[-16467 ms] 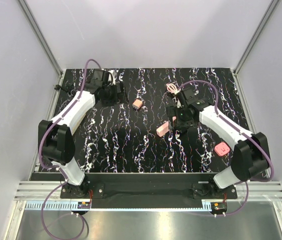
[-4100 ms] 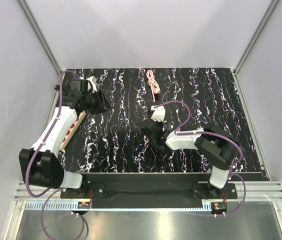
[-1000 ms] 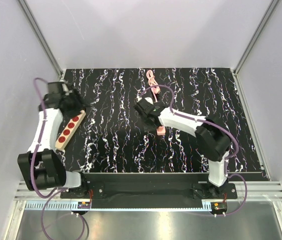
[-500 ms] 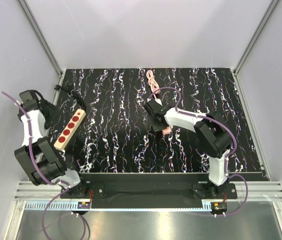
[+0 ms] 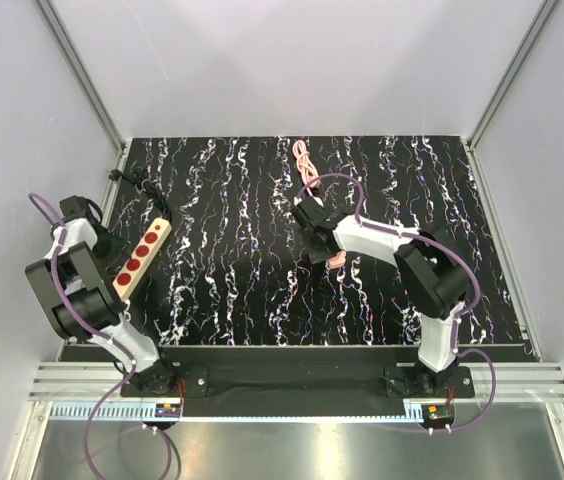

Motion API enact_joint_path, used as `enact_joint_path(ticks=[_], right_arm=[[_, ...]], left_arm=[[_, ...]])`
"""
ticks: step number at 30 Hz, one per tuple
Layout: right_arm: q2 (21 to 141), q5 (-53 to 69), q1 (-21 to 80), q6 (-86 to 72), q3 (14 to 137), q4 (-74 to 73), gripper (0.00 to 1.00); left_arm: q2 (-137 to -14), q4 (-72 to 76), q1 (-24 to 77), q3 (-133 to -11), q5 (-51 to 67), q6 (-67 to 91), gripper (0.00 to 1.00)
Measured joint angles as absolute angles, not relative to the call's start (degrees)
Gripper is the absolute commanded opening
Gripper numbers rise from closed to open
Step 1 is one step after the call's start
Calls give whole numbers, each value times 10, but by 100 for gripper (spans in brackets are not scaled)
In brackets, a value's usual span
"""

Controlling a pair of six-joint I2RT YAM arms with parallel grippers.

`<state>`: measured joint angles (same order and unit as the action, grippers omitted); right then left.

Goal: Insert the plug

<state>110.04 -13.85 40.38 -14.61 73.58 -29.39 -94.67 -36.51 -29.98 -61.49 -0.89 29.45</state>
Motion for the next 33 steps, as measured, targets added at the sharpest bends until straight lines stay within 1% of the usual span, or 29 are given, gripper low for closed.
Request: enact_joint_path(ticks=[2, 3, 4, 7, 10, 13, 20, 26, 33], right_arm=[[1077, -117, 403, -145, 733, -298, 28], [1061, -107, 403, -145, 732, -299, 26], [1042, -99, 402, -146, 732, -298, 21], [980, -91, 400, -150, 734, -300, 12], [936, -95, 392, -152, 739, -307, 7], [921, -101, 376, -154, 739, -325, 5], [922, -107, 349, -154, 716, -350, 3], [958, -93, 349, -159, 684, -307, 0], [960, -95, 349, -163, 677, -274, 1]], left_arm=[[-961, -359, -299, -619, -5, 294, 49], [-963, -359, -299, -621, -4, 294, 46], [-965, -359, -296, -623, 0, 294, 44], [-970, -352, -287, -626, 8, 294, 39], [-973, -332, -266, -627, 5, 294, 36], [-973, -328, -241, -628, -26, 290, 35], [-946, -286, -227, -590, -44, 298, 37], [-921, -243, -225, -550, -37, 310, 38], [-908, -257, -212, -546, -21, 320, 45]])
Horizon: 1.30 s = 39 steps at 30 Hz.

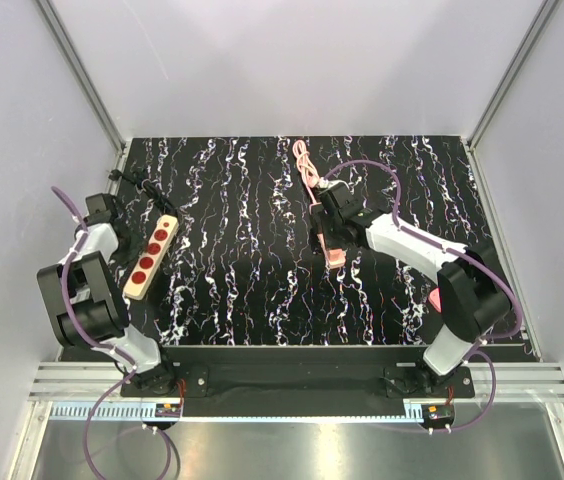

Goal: Insert the plug

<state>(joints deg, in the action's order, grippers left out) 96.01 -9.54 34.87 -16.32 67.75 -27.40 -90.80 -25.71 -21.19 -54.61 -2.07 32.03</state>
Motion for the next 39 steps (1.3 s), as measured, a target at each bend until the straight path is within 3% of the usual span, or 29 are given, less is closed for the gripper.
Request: enact_joint_path(ticks=[3, 8, 10, 14, 16, 17, 18, 20, 25, 31, 34, 39], right_arm=[[957, -95, 349, -163, 678, -280, 9], [933, -95, 349, -165, 685, -331, 32], [914, -96, 348, -168, 698, -348, 36], [867, -100, 337, -174, 722, -365, 57], [848, -98, 319, -176, 725, -372, 72], [840, -93, 301, -176, 725, -379, 79], [834, -86, 279, -176, 725, -388, 92], [829, -81, 222, -178, 726, -406, 100], [825, -103, 127, -191, 725, -439, 100], [802, -103, 95, -269, 670, -451, 100], [800, -100, 37, -316, 617, -458, 100], [788, -117, -65, -366, 536, -492, 100]], left_arm=[[-904, -293, -197, -556, -21, 317, 46], [-904, -338, -177, -567, -36, 311, 45], [-905, -342, -173, -566, -34, 311, 45], [-906, -329, -167, -553, -25, 312, 45], [-897, -317, -161, -542, -26, 314, 46], [-892, -313, -154, -536, -29, 314, 47], [-886, -309, -147, -531, -30, 314, 53], [-874, -303, -122, -524, -37, 311, 59], [-847, -366, -57, -564, 15, 316, 73], [-846, -404, -2, -728, 69, 289, 82], [-854, -413, 60, -789, 80, 260, 85], [-860, -443, 171, -808, 80, 210, 99]])
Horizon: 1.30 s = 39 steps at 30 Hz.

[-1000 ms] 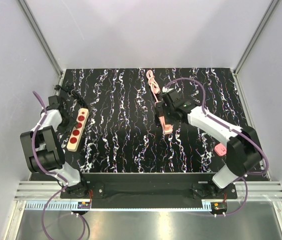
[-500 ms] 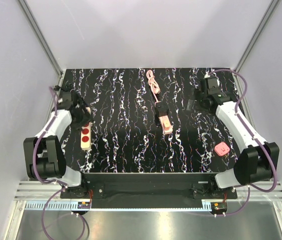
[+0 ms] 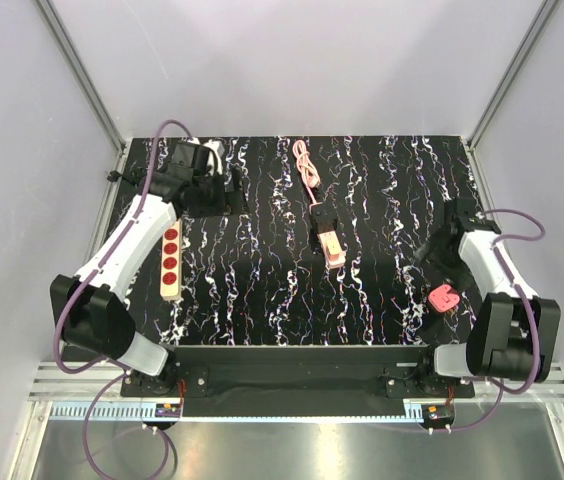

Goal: Insert the plug

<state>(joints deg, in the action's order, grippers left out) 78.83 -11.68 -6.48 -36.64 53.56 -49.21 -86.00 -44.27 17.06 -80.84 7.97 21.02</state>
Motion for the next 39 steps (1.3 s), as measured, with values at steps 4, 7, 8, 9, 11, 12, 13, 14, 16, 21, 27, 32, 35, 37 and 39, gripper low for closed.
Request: enact_joint_path(ticks=[4, 7, 8, 9, 11, 12, 13, 14, 16, 21, 27, 32, 35, 37, 39], right_arm=[[742, -141, -78, -385, 516, -509, 100], [726, -161, -83, -397, 515, -513, 100], [726, -166, -86, -401, 514, -513, 100], [727, -170, -90, -404, 513, -514, 100], [730, -171, -96, -411, 511, -514, 100], [733, -173, -100, -415, 510, -512, 99], [737, -174, -103, -418, 509, -509, 98], [745, -175, -108, -421, 506, -504, 97], [758, -176, -116, -423, 503, -496, 93], [791, -175, -123, -418, 497, -475, 76], [805, -168, -124, -416, 475, -461, 74], [851, -161, -124, -415, 465, -454, 59], [856, -159, -124, -407, 467, -454, 41], [855, -157, -124, -401, 467, -454, 32], [853, -153, -124, -393, 467, -451, 29]], left_arm=[[-859, -458, 198, -804, 71, 188, 99], [-858, -457, 203, -785, 66, 180, 99], [-858, -458, 204, -778, 65, 179, 99], [-858, -459, 204, -772, 66, 178, 99], [-858, -459, 204, -764, 70, 179, 99], [-858, -459, 204, -762, 74, 180, 99], [-858, -457, 204, -761, 79, 181, 99], [-858, -456, 204, -761, 86, 182, 99], [-858, -451, 204, -760, 101, 185, 99], [-856, -449, 204, -760, 129, 185, 99], [-840, -448, 204, -756, 135, 186, 99], [-836, -448, 199, -756, 138, 186, 99], [-836, -447, 195, -755, 138, 186, 99], [-835, -445, 194, -754, 137, 186, 99], [-835, -444, 193, -753, 137, 186, 99]])
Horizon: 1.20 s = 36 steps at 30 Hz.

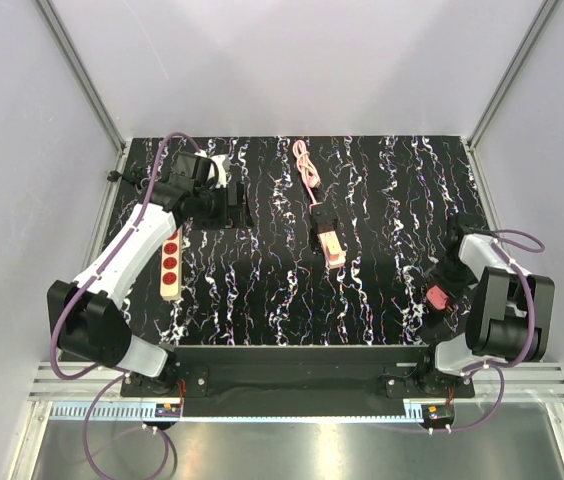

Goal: Insert the plug

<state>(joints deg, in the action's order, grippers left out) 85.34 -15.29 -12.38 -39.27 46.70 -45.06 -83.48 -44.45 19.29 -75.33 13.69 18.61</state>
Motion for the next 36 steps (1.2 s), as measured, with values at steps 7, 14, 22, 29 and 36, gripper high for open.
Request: enact_joint_path(ticks=[7, 14, 22, 29, 36], right_arm=[[809, -84, -122, -357, 465, -421, 9], [719, -39, -44, -347, 482, -433, 7], [686, -69, 44, -359, 559, -466, 50], [759, -142, -59, -368, 546, -482, 72], [785, -171, -93, -363, 518, -477, 82]], left_arm=[[-830, -442, 187, -753, 137, 189, 99], [-830, -434, 160, -741, 143, 201, 99], [-827, -427, 130, -713, 161, 208, 99], [-792, -421, 130, -693, 149, 207, 99], [-797, -405, 142, -688, 149, 208, 99]])
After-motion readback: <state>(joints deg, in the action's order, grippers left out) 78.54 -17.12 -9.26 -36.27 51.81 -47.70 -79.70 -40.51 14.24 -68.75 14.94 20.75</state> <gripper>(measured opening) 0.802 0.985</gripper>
